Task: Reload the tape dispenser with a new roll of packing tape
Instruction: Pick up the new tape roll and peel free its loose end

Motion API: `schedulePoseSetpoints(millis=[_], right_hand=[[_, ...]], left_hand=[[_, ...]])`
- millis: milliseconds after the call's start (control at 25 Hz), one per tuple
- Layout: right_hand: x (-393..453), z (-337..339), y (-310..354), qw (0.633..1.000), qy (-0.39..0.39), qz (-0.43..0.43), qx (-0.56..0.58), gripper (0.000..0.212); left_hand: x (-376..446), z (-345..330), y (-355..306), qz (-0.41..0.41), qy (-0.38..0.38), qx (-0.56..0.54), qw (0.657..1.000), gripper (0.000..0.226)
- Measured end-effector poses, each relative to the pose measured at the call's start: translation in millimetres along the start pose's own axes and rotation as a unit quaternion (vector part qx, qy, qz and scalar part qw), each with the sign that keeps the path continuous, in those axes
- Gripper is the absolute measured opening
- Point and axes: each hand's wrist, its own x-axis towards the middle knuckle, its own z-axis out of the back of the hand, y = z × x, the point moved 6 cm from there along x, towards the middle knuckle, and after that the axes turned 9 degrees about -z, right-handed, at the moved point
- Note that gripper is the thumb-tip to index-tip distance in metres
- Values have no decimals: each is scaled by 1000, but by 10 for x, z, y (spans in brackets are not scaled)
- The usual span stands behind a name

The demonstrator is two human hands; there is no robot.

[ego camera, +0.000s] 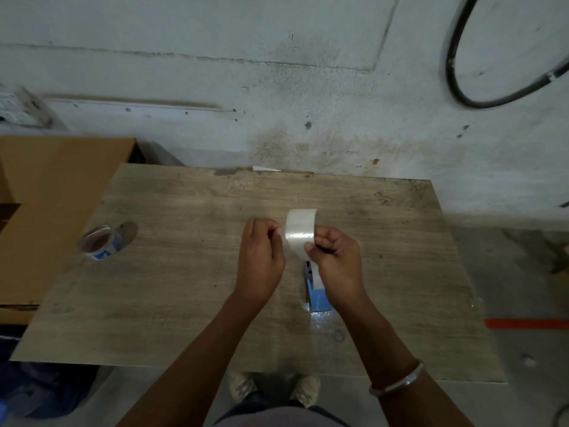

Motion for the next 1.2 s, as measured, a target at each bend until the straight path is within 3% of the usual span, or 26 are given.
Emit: schedulePoseSetpoints(millis=[80, 200, 360, 440, 520, 600, 640, 760, 880, 1000, 1200], right_hand=[[34, 41, 13, 1000, -7, -4, -4, 32], [59, 54, 24, 1000, -2, -11, 1, 33], [53, 10, 17, 1000, 29, -3, 4, 35], [55, -4, 2, 999, 45, -5, 2, 36], [58, -2, 0, 997, 66, -20, 19, 34], [83, 15, 23, 995, 96, -15, 24, 26], [99, 29, 43, 994, 110, 0, 10, 22], [162, 46, 70, 990, 135, 24, -42, 25], [248, 51, 51, 987, 143, 13, -74, 32], [305, 80, 54, 987, 147, 0, -61, 28], [348, 74, 117, 986, 163, -3, -42, 25]], left_hand=[[-32, 45, 65, 51, -20, -40, 998, 6], [32, 112, 76, 99, -56, -68, 991, 27], [156, 25, 98, 102, 19, -41, 994, 16], [133, -20, 109, 130, 46, -87, 987, 40], [140, -7, 39, 55, 67, -83, 993, 46], [154, -47, -59, -69, 142, -62, 986, 42], [154, -82, -71, -93, 190, -62, 975, 40], [154, -141, -59, -63, 294, -64, 951, 31], [165, -158, -64, -43, 337, -78, 937, 20], [176, -133, -44, -29, 317, -137, 938, 31], [220, -134, -73, 103, 221, -279, 929, 30]])
